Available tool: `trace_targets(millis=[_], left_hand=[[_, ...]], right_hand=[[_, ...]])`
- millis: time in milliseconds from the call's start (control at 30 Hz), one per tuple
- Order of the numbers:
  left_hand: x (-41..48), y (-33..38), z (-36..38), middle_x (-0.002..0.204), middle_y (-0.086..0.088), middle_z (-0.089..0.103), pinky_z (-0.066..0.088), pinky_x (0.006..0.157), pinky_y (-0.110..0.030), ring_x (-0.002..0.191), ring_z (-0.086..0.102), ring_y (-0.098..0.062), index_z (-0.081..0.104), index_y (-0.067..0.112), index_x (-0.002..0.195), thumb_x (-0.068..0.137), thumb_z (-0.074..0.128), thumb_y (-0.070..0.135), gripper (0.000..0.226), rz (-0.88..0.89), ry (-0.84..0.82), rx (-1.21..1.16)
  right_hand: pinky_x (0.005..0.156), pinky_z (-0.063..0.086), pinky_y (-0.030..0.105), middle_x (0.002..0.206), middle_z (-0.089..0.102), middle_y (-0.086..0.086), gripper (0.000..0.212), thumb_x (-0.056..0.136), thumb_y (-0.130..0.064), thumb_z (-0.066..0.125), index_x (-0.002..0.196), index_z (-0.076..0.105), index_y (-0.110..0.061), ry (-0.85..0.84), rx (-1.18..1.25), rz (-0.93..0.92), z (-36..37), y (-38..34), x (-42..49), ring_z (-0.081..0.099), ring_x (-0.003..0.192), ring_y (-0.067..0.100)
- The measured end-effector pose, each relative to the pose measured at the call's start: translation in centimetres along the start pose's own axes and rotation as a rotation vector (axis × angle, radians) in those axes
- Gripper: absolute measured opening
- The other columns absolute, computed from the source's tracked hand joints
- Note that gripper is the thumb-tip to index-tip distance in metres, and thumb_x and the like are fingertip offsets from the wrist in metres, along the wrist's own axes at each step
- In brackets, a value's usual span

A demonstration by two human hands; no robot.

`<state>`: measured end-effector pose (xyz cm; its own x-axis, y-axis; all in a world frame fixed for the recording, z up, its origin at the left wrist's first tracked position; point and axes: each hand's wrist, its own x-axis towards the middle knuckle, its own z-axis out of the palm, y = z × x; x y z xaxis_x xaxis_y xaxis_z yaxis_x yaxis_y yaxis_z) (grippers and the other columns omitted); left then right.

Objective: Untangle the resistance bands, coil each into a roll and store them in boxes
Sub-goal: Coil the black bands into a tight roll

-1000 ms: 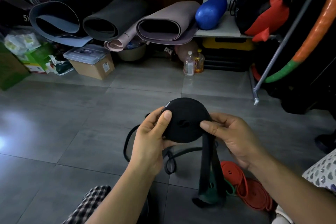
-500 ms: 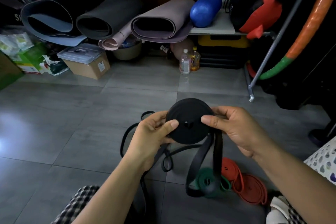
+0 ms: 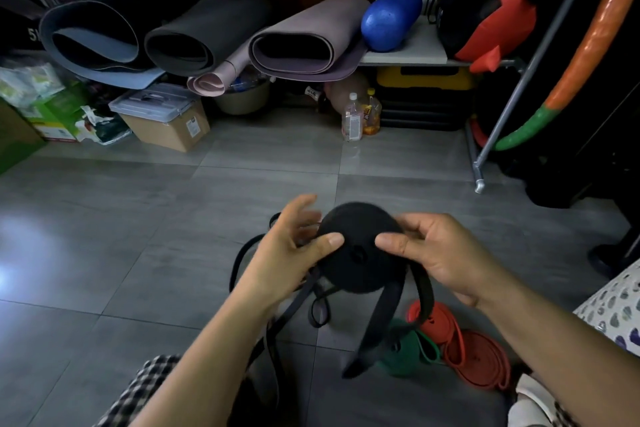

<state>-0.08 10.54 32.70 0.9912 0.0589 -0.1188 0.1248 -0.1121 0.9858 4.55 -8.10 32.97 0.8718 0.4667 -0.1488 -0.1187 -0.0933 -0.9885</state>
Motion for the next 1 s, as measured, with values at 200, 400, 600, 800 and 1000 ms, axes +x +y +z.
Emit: trace_targets(millis=[200,400,600,800,1000], left_hand=[[-0.2,0.6,1.0,0.081,0.006,0.070,0.054,0.068,-0.023,0.080,0.067,-0.012,0.066,0.022,0.091,0.083,0.062,0.014,0.012,0.049,-0.056,0.007],[-1.0,1.1,1.5,0.078,0.004,0.071,0.054,0.061,-0.020,0.074,0.068,-0.010,0.066,0.020,0.088,0.083,0.060,0.014,0.010,0.085,0.105,-0.168],[-0.9,1.4,1.7,0.090,-0.007,0.071,0.058,0.068,-0.029,0.081,0.069,-0.019,0.065,0.009,0.097,0.083,0.059,0.018,0.018,0.057,0.304,-0.429],[-1.2,0.5,2.4,0.096,-0.009,0.070,0.058,0.066,-0.029,0.083,0.069,-0.019,0.061,0.007,0.106,0.088,0.055,0.023,0.025,-0.083,0.370,-0.691],[-0.1,1.0,-1.1,0.095,0.005,0.066,0.053,0.082,-0.026,0.089,0.065,-0.011,0.057,0.038,0.105,0.067,0.072,0.038,0.041,0.194,-0.060,0.149]], right_hand=[[0.080,0.055,0.031,0.089,0.074,0.007,0.032,0.064,-0.029,0.068,0.092,0.069,-0.015,-0.113,-0.096,-0.002,1.0,0.3,-0.3,0.070,0.086,0.020],[0.071,0.055,0.022,0.086,0.074,0.005,0.029,0.065,-0.027,0.066,0.092,0.068,-0.015,-0.062,0.066,-0.028,1.5,-0.1,-0.4,0.070,0.083,0.019],[0.070,0.055,0.024,0.083,0.073,0.007,0.030,0.069,-0.032,0.062,0.085,0.070,-0.008,0.026,0.197,-0.036,2.0,1.2,-0.5,0.069,0.078,0.018],[0.087,0.053,0.037,0.096,0.071,0.018,0.042,0.071,-0.038,0.069,0.091,0.067,-0.001,0.050,0.207,0.011,3.1,2.6,-0.3,0.066,0.093,0.032],[0.076,0.054,0.024,0.085,0.072,0.004,0.009,0.081,-0.015,0.063,0.088,0.067,-0.012,-0.221,-0.250,0.030,0.3,-0.3,-0.2,0.068,0.082,0.013]])
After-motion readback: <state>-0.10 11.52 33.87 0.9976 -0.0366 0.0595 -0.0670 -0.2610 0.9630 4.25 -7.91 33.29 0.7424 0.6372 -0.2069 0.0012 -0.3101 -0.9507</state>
